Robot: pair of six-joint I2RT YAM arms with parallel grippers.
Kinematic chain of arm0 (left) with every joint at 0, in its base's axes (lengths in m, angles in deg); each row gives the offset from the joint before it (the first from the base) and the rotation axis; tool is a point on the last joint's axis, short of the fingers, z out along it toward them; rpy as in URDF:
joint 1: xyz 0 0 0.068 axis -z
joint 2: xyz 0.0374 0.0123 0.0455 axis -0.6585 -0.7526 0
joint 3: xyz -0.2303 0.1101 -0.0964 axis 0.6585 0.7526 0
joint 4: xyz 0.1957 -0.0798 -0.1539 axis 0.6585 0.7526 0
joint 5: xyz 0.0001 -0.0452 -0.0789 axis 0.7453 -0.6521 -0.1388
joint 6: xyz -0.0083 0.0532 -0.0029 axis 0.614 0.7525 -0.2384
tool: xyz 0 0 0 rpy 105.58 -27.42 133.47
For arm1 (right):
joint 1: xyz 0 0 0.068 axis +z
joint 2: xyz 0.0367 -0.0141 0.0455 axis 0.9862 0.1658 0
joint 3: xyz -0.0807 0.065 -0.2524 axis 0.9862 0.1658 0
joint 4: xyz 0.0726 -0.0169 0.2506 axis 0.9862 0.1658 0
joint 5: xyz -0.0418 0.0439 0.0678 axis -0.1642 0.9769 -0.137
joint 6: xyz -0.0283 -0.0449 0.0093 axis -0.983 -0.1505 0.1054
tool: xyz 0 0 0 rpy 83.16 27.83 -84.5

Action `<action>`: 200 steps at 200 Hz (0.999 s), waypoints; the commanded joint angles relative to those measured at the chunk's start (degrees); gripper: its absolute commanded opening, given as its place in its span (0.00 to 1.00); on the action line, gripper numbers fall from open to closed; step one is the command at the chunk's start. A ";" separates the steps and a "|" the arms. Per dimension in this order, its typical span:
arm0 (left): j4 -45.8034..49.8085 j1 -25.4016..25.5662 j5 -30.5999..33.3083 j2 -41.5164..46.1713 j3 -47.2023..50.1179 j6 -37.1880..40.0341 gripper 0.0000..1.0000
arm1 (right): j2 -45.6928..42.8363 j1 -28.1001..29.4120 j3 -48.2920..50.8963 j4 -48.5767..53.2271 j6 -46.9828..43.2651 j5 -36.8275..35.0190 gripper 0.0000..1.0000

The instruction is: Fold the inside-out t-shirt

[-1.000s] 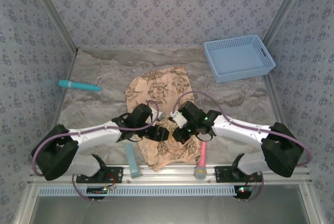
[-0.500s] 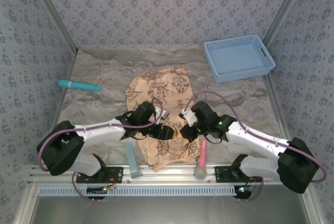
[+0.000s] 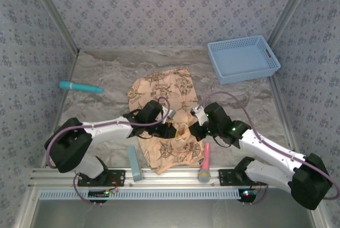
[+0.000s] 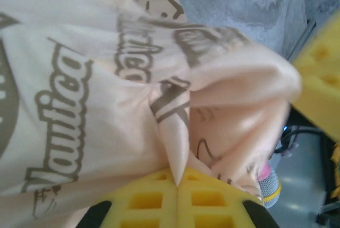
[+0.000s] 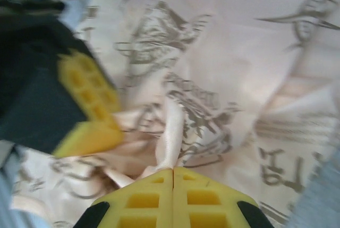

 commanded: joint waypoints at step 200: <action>-14.64 -1.86 -8.30 9.69 5.03 9.39 0.02 | 11.27 2.82 -3.03 -4.40 -0.42 13.67 0.41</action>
